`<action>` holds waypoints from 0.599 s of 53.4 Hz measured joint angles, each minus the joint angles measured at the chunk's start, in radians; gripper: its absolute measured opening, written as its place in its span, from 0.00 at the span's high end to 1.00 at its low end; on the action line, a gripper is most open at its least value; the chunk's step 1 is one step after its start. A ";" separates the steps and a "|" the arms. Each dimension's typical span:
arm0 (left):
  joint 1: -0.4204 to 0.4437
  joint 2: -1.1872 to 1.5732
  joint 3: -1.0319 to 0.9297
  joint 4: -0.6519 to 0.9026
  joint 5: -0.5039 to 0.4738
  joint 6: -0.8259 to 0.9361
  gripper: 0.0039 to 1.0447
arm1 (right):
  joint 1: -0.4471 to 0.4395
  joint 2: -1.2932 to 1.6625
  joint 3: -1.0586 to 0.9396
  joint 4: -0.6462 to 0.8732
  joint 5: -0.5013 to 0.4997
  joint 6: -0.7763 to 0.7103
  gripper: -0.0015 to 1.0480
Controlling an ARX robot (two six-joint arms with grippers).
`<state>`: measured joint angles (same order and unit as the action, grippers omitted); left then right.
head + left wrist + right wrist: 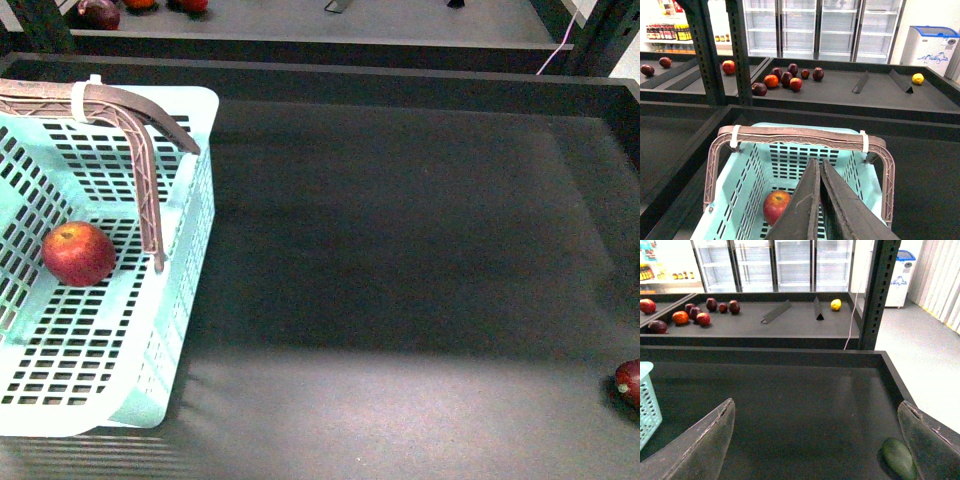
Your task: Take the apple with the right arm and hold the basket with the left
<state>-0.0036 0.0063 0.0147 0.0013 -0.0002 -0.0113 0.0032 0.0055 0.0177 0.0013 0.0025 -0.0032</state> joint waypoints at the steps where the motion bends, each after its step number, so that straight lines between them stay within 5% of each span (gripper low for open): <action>1: 0.000 0.000 0.000 0.000 0.000 0.000 0.92 | 0.000 0.000 0.000 0.000 0.000 0.000 0.08; 11: 0.000 0.000 0.000 0.000 0.000 0.000 0.53 | 0.000 0.000 0.000 0.000 0.000 0.000 0.08; 25: 0.000 0.000 0.000 0.000 0.000 0.000 0.12 | 0.000 0.000 0.000 0.000 0.000 0.000 0.08; 32: 0.000 0.000 0.000 0.000 0.000 0.002 0.07 | 0.000 0.000 0.000 0.000 0.000 0.000 0.08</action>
<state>-0.0036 0.0063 0.0147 0.0013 -0.0002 -0.0090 0.0032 0.0055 0.0174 0.0013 0.0025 -0.0032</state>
